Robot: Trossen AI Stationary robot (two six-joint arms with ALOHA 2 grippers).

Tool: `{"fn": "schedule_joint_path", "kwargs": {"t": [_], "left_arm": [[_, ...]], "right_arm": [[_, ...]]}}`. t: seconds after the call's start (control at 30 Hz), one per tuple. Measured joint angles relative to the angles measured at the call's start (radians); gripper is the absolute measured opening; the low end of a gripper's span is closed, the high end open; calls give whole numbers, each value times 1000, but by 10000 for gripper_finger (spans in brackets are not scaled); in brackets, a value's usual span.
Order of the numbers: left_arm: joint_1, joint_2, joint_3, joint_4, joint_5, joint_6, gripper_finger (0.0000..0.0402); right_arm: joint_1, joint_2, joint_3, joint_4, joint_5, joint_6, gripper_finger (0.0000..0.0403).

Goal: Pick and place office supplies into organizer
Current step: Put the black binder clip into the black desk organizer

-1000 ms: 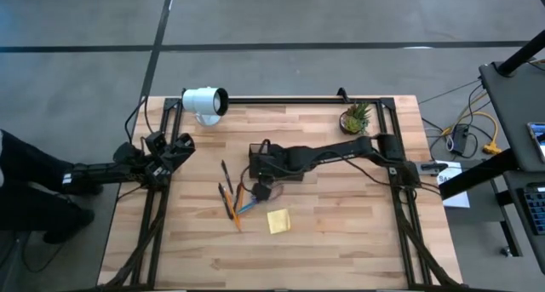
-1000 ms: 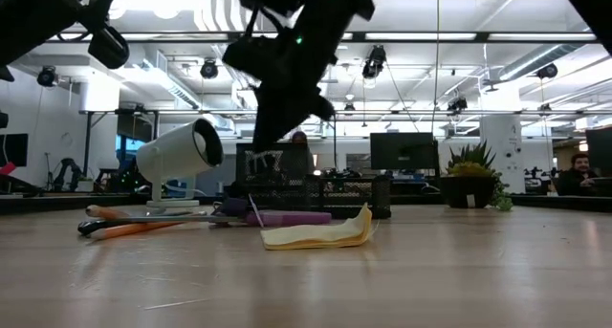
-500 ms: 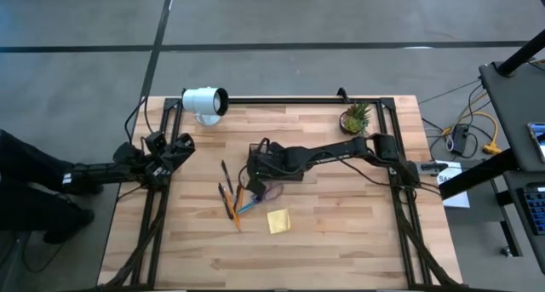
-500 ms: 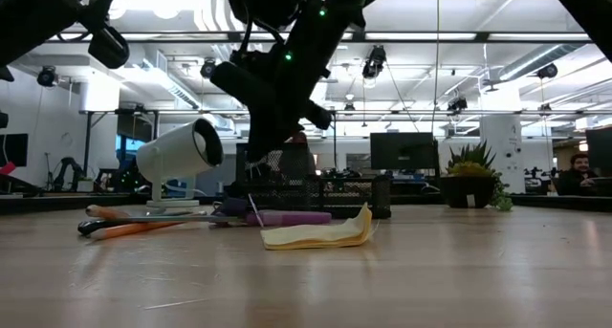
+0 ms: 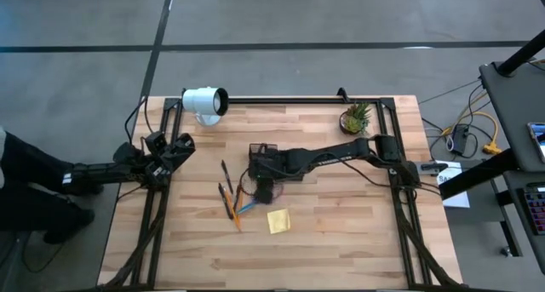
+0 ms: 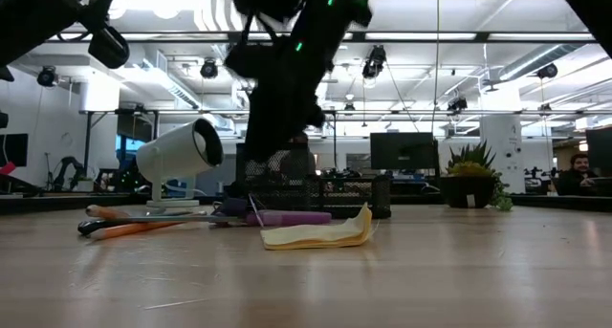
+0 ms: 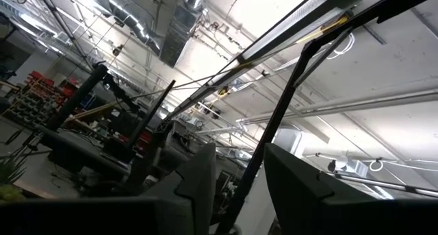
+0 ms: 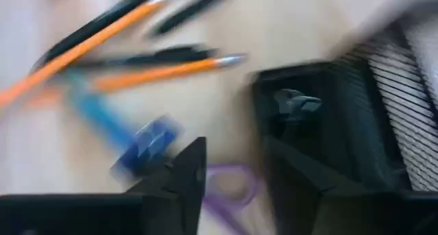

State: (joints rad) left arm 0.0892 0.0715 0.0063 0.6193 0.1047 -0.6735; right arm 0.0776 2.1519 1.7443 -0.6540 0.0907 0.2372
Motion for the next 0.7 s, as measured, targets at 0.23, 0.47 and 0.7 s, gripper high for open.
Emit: {"fn": "schedule_joint_path", "kwargs": {"t": [0.23, 0.47, 0.7], "left_arm": [[0, 0, 0, 0, 0, 0, 109], [0, -2, 0, 1, 0, 0, 109], [0, -2, 0, 0, 0, 0, 109]], "right_arm": [[83, -10, 0, -39, -23, -315, 181], [103, 40, 0, 2, 67, -211, 185], [106, 76, 0, 37, 69, -147, 185]]}}
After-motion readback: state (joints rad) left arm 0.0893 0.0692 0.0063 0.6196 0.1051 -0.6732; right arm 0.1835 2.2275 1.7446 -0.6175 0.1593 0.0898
